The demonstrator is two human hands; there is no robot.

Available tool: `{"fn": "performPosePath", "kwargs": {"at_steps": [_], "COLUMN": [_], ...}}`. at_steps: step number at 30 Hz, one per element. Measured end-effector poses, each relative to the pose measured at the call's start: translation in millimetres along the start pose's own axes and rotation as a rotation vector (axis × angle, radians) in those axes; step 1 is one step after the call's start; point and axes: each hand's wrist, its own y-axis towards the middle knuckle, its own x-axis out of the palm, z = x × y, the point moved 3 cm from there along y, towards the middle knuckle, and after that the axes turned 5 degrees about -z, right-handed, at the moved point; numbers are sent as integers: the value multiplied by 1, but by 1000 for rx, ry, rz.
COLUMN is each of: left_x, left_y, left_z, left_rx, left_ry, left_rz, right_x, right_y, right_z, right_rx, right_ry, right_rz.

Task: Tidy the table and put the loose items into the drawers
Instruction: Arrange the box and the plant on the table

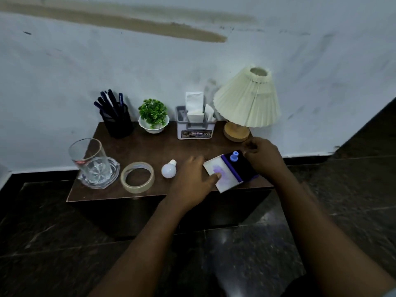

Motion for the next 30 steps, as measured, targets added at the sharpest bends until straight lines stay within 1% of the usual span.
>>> {"fn": "performPosePath", "kwargs": {"at_steps": [2,3,6,7,9,12,15,17,18,22,28,30], "left_x": [19,26,48,53,60,64,64,66,66,63,60,56], "left_y": [4,5,10,12,15,25,30,32,33,38,41,41], "left_z": [1,1,3,4,4,2,7,9,8,7,4,1], "left_rx": [-113,-191,-453,-510,-571,-624,-687,-725,-722,-636,-583,-565], "left_ry": [-66,-163,-622,-713,-811,-949,-1095,-1127,-1121,-1100,-973,-959], "left_rz": [-4,-12,-75,-77,-51,9,9,5,19,64,58,79], "right_x": [8,12,24,28,34,34,32,34,34,37,45,51], "right_y": [9,14,28,31,37,41,39,37,36,37,40,41], "right_z": [3,2,0,1,6,24,42,49,50,52,39,30], "right_rx": [20,20,16,33,91,202,287,299,295,268,247,225], "right_ry": [-7,-14,-113,-150,-176,-135,8,113,123,77,75,70], "right_rz": [-23,-26,-9,-1,-6,-57,-124,-152,-157,-151,-184,-207]}}
